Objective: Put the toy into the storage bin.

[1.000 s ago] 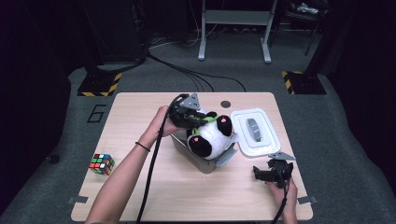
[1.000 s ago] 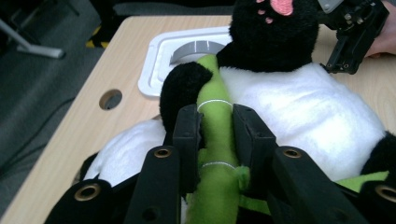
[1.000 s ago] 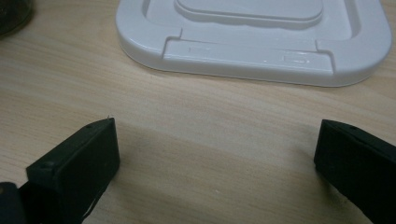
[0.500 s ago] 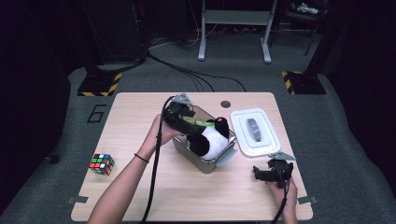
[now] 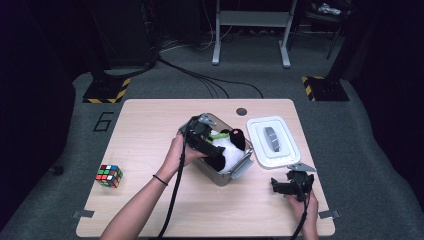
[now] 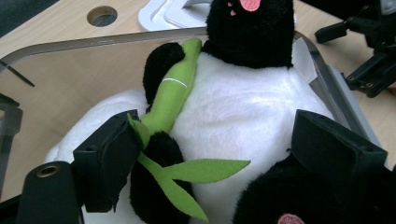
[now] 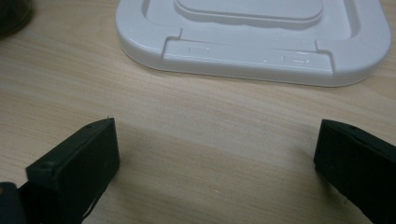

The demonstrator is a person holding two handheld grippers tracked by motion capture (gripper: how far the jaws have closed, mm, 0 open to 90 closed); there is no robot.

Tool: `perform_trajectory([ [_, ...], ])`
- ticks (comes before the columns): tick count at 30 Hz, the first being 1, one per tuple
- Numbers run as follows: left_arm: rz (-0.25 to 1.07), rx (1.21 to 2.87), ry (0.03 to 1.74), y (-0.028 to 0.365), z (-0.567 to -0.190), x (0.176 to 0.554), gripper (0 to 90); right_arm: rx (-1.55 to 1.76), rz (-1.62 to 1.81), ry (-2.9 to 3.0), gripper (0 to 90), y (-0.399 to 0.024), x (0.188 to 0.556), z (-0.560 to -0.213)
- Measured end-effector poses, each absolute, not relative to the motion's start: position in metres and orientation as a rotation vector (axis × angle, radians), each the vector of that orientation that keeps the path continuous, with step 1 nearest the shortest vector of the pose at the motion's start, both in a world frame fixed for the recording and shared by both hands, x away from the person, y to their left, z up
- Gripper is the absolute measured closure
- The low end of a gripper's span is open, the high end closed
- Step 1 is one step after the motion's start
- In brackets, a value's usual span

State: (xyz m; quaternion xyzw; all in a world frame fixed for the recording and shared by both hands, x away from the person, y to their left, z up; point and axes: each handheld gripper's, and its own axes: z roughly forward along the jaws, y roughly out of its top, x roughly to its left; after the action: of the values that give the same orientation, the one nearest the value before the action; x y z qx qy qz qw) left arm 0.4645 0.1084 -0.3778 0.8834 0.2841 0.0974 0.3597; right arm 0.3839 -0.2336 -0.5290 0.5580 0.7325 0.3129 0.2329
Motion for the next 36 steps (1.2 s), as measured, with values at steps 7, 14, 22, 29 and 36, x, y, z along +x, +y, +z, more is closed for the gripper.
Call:
perform_trajectory([
  [7,0.265,2.345,0.731,0.099,-0.383,0.464,16.4,1.534,0.859,2.012,0.0,-0.234,0.384,-0.529],
  [14,0.224,2.211,0.754,0.131,-0.363,0.458,16.3,1.534,0.859,2.012,0.0,-0.234,0.384,-0.529],
  [22,0.183,2.188,0.780,0.152,-0.363,0.453,16.6,1.534,0.859,2.012,0.0,-0.234,0.384,-0.529],
  [29,0.194,2.250,0.767,0.134,-0.376,0.454,17.1,1.534,0.859,2.012,0.0,-0.234,0.384,-0.529],
  [36,0.260,2.307,0.763,0.124,-0.383,0.454,17.8,1.534,0.859,2.012,0.0,-0.234,0.384,-0.529],
])
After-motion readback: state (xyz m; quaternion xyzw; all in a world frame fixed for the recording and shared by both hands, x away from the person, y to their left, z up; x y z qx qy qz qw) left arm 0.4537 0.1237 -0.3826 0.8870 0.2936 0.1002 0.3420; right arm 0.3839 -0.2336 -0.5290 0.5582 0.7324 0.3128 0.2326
